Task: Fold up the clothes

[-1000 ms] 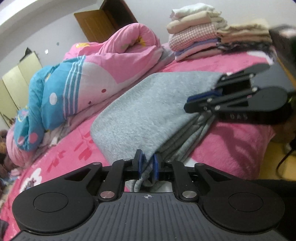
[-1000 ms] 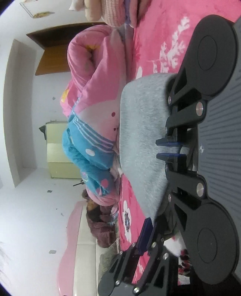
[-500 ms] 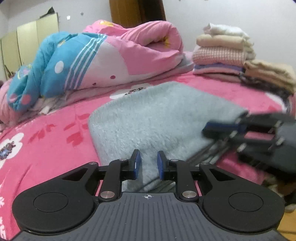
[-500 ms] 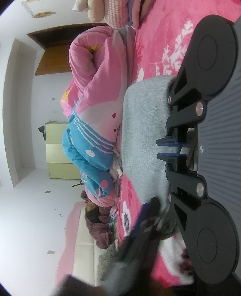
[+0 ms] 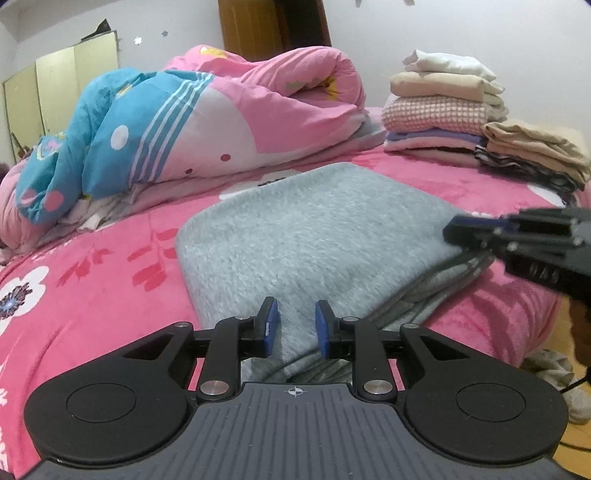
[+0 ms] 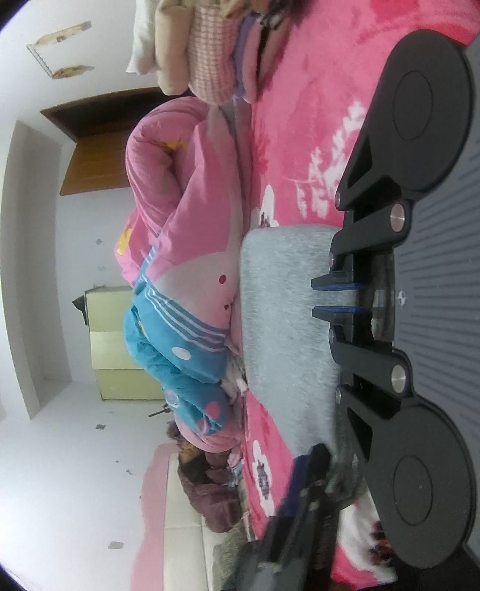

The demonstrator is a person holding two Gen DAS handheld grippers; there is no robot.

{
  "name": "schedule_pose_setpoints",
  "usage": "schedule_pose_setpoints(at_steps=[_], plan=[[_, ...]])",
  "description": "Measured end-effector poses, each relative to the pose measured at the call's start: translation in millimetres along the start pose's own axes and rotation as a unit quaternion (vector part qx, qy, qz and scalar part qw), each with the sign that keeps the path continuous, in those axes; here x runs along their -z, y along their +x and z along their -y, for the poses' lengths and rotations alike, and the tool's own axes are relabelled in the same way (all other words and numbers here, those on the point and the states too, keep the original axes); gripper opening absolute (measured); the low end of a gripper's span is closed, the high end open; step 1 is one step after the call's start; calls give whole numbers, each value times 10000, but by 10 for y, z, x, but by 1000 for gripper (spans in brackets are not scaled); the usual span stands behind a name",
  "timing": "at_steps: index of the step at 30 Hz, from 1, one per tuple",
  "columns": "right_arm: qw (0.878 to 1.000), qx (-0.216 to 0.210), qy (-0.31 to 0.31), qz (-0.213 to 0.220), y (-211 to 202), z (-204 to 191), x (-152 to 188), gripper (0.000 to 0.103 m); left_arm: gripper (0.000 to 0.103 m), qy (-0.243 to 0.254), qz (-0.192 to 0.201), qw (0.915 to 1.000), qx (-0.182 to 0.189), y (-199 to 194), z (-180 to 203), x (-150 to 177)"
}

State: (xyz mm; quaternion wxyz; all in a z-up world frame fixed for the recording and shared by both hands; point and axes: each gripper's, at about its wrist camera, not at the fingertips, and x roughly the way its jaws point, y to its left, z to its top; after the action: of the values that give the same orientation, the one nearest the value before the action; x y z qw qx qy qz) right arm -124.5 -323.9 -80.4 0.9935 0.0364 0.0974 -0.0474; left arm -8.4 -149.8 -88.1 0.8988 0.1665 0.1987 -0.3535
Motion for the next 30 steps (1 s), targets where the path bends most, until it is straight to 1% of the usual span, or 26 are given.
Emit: schedule_pose_setpoints(at_steps=[3, 5, 7, 9, 10, 12, 14, 18, 20, 22, 24, 25, 26, 27, 30], plan=[[9993, 53, 97, 355, -94, 7, -179, 10, 23, -86, -22, 10000, 28, 2, -19, -5], [9986, 187, 121, 478, -71, 25, -223, 10, 23, -123, -33, 9999, 38, 2, -27, -6], [9987, 281, 271, 314, 13, 75, -183, 11, 24, -140, -39, 9999, 34, 3, -21, -6], [9982, 369, 456, -144, 169, 143, -45, 11, 26, -139, -38, 9999, 43, -1, -17, -5], [9978, 421, 480, -148, 181, 155, 40, 12, 29, -141, -35, 9999, 54, -7, -17, -4], [9982, 480, 367, -10, 138, 114, 106, 13, 33, -159, -17, 9998, 91, -32, -25, -7], [9981, 536, 298, -43, 138, 78, 94, 13, 38, -178, 33, 9997, 150, -69, -36, -11], [9981, 538, 275, -84, 143, 77, 92, 13, 38, -250, 339, 9987, 294, -186, -65, -30], [9981, 543, 269, -87, 145, 71, 94, 14, 38, -342, 496, 9978, 294, -219, -86, -53], [9980, 566, 272, -74, 136, 67, 91, 14, 39, -490, 546, 9970, 252, -202, -112, -86], [9979, 578, 293, -65, 137, 67, 94, 14, 40, -558, 317, 9978, 161, -101, -121, -94], [9978, 580, 305, -61, 136, 69, 97, 14, 44, -581, 174, 9981, 110, -42, -124, -96], [9978, 582, 302, -72, 136, 67, 95, 14, 45, -604, 30, 9982, 58, 18, -127, -97], [9978, 584, 298, -84, 136, 64, 93, 14, 45, -604, -46, 9982, 24, 49, -125, -92], [9978, 572, 240, -243, 135, 59, -9, 14, 46, -573, -105, 9983, -21, 67, -113, -68]])
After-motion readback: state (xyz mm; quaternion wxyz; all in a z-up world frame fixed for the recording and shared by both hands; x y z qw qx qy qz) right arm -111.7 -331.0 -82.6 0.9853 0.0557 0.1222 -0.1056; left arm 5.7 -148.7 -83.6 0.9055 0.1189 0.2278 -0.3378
